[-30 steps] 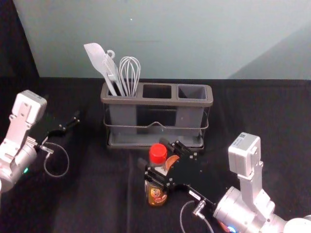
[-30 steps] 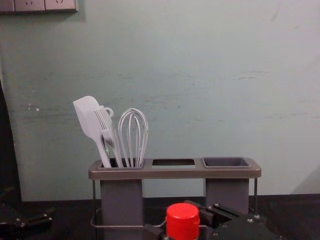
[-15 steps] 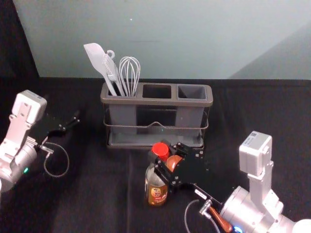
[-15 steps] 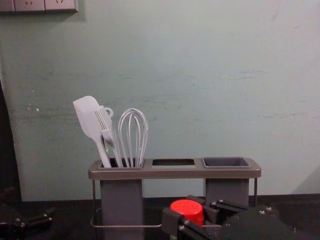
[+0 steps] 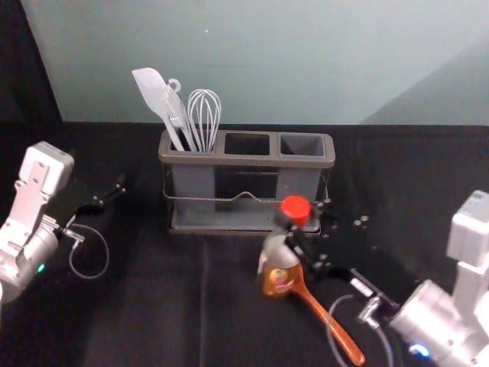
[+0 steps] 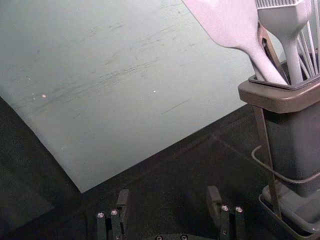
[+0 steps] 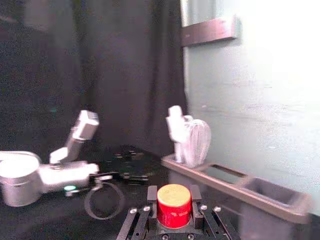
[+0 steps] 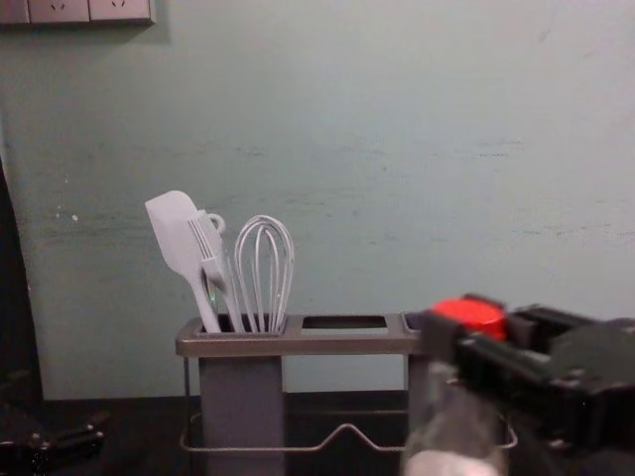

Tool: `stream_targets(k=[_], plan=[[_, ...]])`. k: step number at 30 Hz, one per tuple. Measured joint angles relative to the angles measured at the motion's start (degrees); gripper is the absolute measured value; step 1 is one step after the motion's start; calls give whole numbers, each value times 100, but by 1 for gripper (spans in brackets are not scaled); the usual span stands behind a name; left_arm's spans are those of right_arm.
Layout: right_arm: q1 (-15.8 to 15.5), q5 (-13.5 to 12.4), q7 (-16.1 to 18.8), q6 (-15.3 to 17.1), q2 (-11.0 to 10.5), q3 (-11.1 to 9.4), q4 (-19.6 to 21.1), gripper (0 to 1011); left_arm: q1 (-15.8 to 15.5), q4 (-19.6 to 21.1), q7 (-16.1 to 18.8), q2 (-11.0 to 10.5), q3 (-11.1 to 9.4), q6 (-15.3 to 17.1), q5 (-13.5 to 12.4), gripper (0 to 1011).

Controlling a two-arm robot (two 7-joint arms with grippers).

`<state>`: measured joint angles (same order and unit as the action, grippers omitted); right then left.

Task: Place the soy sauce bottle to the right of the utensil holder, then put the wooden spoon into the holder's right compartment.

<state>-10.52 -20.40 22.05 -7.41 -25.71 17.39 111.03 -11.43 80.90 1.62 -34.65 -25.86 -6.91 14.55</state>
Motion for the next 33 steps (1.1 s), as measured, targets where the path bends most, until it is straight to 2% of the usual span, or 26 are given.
stream_targets(k=[1, 4, 6, 11, 16, 17, 22, 23, 33], plan=[[-54, -4, -47, -27, -32, -124, 17, 378, 0, 0, 0, 0, 0, 0, 0, 1000], [-127, -25, -92, -50, -79, -292, 22, 378, 0, 0, 0, 0, 0, 0, 0, 1000], [-228, -44, -176, -88, -130, -549, 7, 378, 0, 0, 0, 0, 0, 0, 0, 1000], [-323, -101, -256, -117, -159, -901, -131, 378, 0, 0, 0, 0, 0, 0, 0, 1000], [-200, -148, -271, -108, -130, -1158, -435, 378, 0, 0, 0, 0, 0, 0, 0, 1000], [-200, -148, -271, -108, -130, -1158, -435, 378, 0, 0, 0, 0, 0, 0, 0, 1000], [263, -52, -224, -124, -54, -1192, -925, 378, 0, 0, 0, 0, 0, 0, 0, 1000], [263, -52, -224, -124, -54, -1192, -925, 377, 0, 0, 0, 0, 0, 0, 0, 1000], [1148, 104, -33, -143, 170, -916, -1767, 377, 0, 0, 0, 0, 0, 0, 0, 1000]])
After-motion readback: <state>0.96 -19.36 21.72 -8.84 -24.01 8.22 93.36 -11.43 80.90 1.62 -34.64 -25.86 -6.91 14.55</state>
